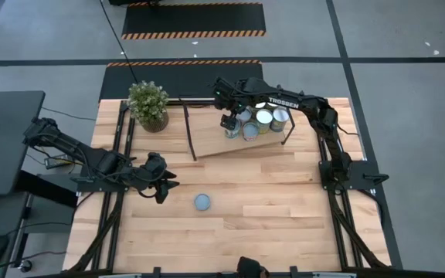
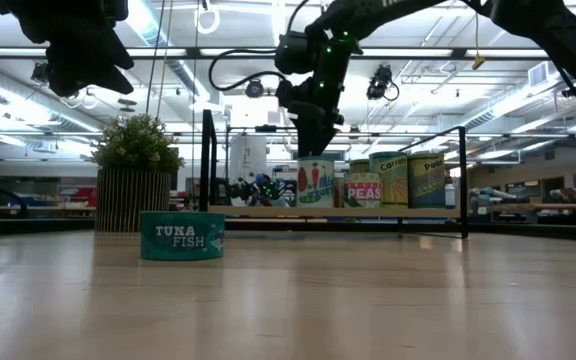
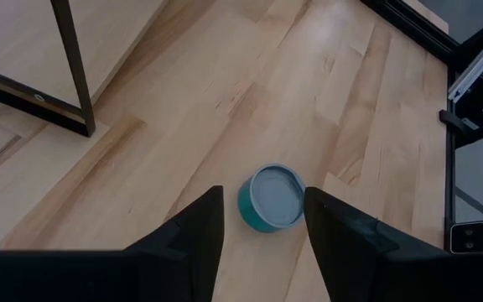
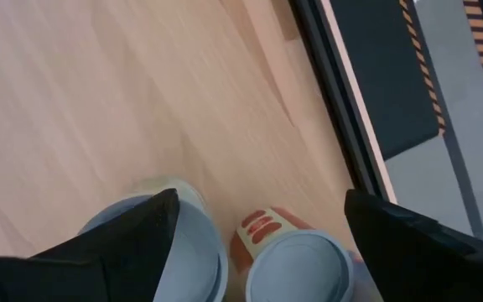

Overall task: Pick and place cans onto a shelf
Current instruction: Put the mix vegetable can on the shelf, then put the canned tuna on the shelf

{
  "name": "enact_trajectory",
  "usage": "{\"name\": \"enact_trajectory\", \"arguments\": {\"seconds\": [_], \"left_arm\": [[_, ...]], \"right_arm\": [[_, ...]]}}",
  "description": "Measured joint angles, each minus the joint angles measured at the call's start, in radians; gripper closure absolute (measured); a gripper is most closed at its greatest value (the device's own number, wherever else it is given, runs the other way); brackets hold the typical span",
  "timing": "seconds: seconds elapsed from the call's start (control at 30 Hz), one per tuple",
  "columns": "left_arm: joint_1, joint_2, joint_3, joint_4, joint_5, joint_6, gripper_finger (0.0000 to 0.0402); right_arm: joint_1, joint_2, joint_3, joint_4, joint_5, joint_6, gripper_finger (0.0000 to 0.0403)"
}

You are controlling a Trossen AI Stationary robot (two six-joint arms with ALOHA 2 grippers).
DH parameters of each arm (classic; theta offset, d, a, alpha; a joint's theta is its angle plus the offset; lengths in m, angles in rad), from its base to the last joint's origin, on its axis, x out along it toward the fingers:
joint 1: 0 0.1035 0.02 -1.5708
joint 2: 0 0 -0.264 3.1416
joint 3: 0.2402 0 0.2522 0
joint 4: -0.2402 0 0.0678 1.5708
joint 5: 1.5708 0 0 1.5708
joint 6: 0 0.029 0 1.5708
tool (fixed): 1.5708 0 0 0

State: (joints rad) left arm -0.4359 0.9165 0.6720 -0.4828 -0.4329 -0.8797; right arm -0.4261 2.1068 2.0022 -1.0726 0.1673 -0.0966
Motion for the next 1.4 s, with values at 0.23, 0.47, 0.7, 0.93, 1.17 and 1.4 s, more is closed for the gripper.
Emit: {"name": "enact_trajectory", "arguments": {"seconds": [0.23,0.47,0.7,0.93,1.17,1.4], "left_arm": [[0.0,0.0,0.0,0.0,0.0,-0.001,0.023],[0.0,0.0,0.0,0.0,0.0,0.0,0.023],[0.0,0.0,0.0,0.0,0.0,0.008,0.023],[0.0,0.0,0.0,0.0,0.0,0.007,0.023],[0.0,0.0,0.0,0.0,0.0,0.001,0.023],[0.0,0.0,0.0,-0.001,0.01,0.028,0.023]], "right_arm": [[0.014,-0.001,-0.006,-0.057,-0.004,-0.029,0.0051],[0.037,0.0,-0.005,-0.111,0.007,-0.038,0.0051],[0.056,0.0,-0.004,-0.146,0.016,-0.038,0.0051],[0.062,0.0,-0.002,-0.155,0.022,-0.033,0.0051],[0.076,0.001,0.102,-0.262,0.028,-0.013,0.0051],[0.178,0.001,0.194,-0.27,-0.108,0.025,0.0051]]}}
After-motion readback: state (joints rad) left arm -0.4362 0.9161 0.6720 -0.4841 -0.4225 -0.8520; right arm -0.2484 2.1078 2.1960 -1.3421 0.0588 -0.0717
